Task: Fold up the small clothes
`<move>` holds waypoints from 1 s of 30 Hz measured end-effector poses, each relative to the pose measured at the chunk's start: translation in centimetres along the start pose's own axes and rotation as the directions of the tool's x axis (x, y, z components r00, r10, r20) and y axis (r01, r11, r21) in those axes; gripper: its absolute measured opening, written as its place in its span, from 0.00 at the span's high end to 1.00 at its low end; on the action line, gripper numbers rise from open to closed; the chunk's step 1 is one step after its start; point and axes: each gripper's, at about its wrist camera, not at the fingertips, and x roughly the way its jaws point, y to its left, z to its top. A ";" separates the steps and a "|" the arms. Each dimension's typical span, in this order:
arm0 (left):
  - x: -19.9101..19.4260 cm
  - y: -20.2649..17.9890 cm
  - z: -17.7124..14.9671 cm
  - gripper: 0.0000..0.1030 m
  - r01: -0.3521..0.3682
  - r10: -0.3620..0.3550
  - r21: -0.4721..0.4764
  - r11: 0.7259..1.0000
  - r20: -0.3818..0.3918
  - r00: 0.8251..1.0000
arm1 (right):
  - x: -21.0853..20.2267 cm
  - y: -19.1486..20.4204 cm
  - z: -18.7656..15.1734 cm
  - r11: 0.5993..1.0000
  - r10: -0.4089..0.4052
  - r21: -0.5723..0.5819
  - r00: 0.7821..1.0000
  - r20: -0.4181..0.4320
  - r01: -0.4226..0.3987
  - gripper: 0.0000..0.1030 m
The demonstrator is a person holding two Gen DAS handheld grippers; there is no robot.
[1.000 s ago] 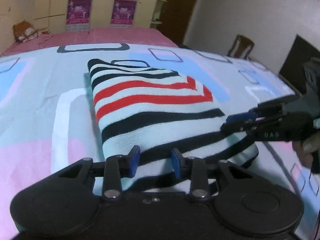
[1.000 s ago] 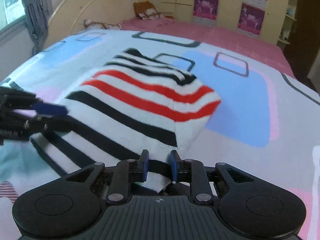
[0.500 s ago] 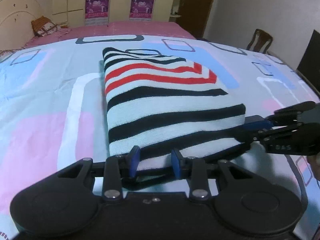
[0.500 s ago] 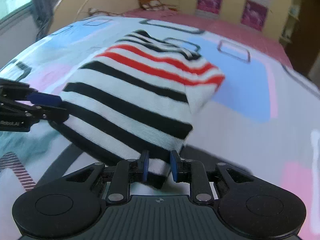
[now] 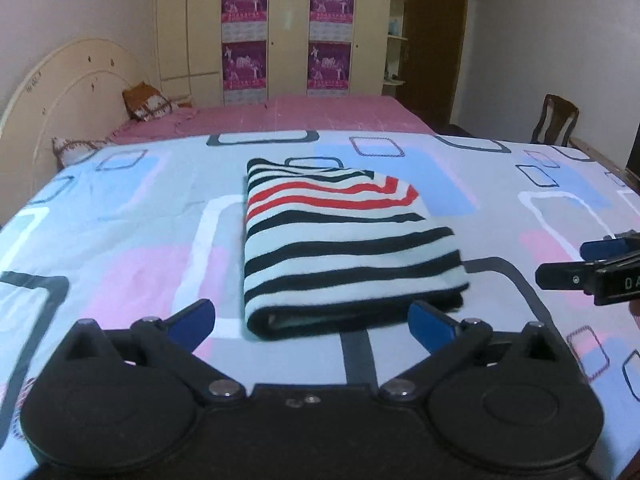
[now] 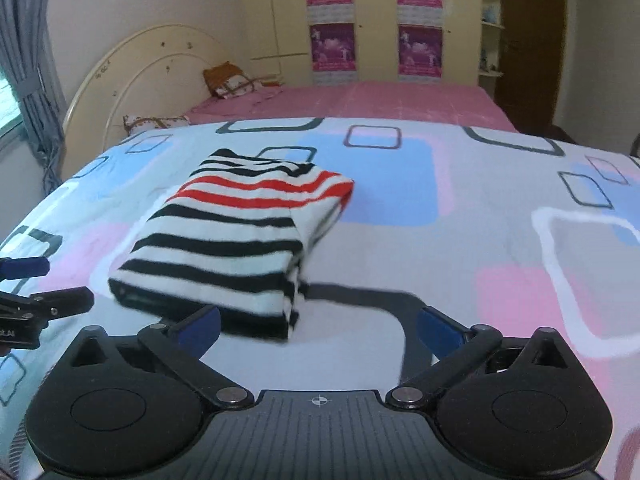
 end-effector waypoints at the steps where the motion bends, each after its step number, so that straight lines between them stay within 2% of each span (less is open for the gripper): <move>1: -0.8 -0.4 -0.1 0.00 -0.002 0.002 0.001 1.000 0.001 1.000 | -0.9 0.2 -0.3 1.000 -0.008 0.000 1.000 0.004 0.008 0.00; 3: -2.5 -0.9 -0.4 0.00 0.017 -0.017 -0.002 1.000 0.010 1.000 | -2.8 0.7 -1.0 1.000 -0.014 0.001 1.000 0.011 0.014 0.00; 9: -7.5 -2.6 -1.5 0.00 0.008 -0.006 -0.027 1.000 0.049 0.999 | -8.9 2.0 -3.3 1.000 -0.019 0.000 0.998 0.058 0.019 0.00; 14: -11.0 -4.1 -2.3 0.00 0.019 -0.018 -0.009 1.000 0.095 0.995 | -12.6 3.0 -4.9 0.999 -0.039 -0.002 0.996 0.082 0.039 0.00; 19: -14.3 -5.1 -3.0 0.00 0.028 -0.022 -0.033 0.999 0.146 0.989 | -16.3 3.6 -6.1 0.998 -0.055 0.010 0.992 0.109 0.054 0.00; 26: -17.8 -6.4 -4.5 0.00 0.002 0.007 -0.052 0.999 0.179 0.984 | -20.4 3.6 -7.6 0.998 -0.060 0.044 0.987 0.148 0.054 0.00; 30: -18.2 -6.6 -4.7 0.00 0.021 -0.010 -0.058 0.998 0.178 0.984 | -21.3 3.7 -7.9 0.998 -0.050 0.052 0.988 0.148 0.042 0.00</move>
